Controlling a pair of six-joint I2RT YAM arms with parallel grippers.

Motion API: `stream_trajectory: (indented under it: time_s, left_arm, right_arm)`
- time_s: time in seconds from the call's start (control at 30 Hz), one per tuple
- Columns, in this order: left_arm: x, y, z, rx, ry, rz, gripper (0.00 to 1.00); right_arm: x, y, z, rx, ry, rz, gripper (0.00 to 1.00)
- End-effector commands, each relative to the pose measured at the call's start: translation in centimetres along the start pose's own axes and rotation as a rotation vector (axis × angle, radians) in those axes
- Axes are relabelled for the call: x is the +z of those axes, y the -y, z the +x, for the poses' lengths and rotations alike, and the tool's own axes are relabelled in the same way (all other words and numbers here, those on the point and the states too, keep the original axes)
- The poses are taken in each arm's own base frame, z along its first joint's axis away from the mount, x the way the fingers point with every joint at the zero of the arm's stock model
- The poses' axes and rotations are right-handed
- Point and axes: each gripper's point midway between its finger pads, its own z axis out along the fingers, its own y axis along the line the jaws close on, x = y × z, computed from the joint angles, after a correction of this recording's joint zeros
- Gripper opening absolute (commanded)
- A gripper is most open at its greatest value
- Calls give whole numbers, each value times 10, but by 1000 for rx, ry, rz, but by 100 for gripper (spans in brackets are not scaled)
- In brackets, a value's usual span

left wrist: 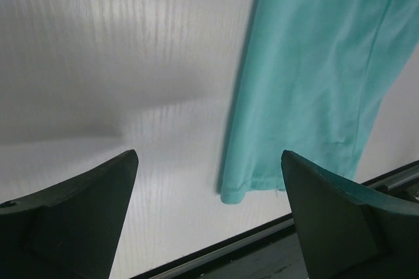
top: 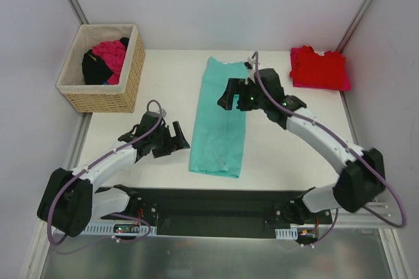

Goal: Fold and stack the t-shirts

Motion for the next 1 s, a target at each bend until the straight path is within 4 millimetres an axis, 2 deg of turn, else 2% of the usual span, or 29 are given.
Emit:
stream_trajectory:
  time_s: [0.0, 0.03, 0.07, 0.13, 0.17, 0.23, 0.27, 0.33, 0.37, 0.5, 0.7, 0.97]
  left_arm:
    - [7, -1, 26, -52, -79, 62, 90]
    - [7, 0, 31, -58, -91, 77, 88]
    - [8, -7, 42, -81, -111, 69, 88]
    - [6, -2, 47, -84, -116, 113, 88]
    - [6, -4, 55, -88, -131, 122, 88]
    - [2, 9, 57, -77, -128, 204, 88]
    - [1, 11, 64, -73, -147, 234, 88]
    - [-1, 22, 66, -76, -152, 297, 88]
    - [-1, 20, 74, -77, -173, 304, 88]
    - [0, 18, 93, -82, -227, 315, 87]
    - [7, 7, 115, -88, -272, 289, 87]
    - [28, -7, 129, -102, -318, 253, 85]
  right_arm:
    - [-33, 44, 64, 24, -65, 179, 97]
    - [-44, 60, 89, 26, -88, 226, 97]
    - [-49, 69, 96, 39, -74, 266, 97]
    - [-56, 80, 119, 61, -95, 285, 96]
    - [-62, 87, 138, 66, -115, 288, 97]
    - [-66, 92, 155, 92, -139, 292, 97]
    - [-69, 98, 172, 104, -167, 298, 97]
    - [-71, 101, 187, 126, -181, 303, 97]
    - [-73, 104, 198, 130, -198, 304, 97]
    - [-79, 107, 225, 173, -229, 307, 98]
    - [-87, 108, 248, 228, -242, 311, 99]
    - [-87, 108, 258, 277, -205, 322, 99]
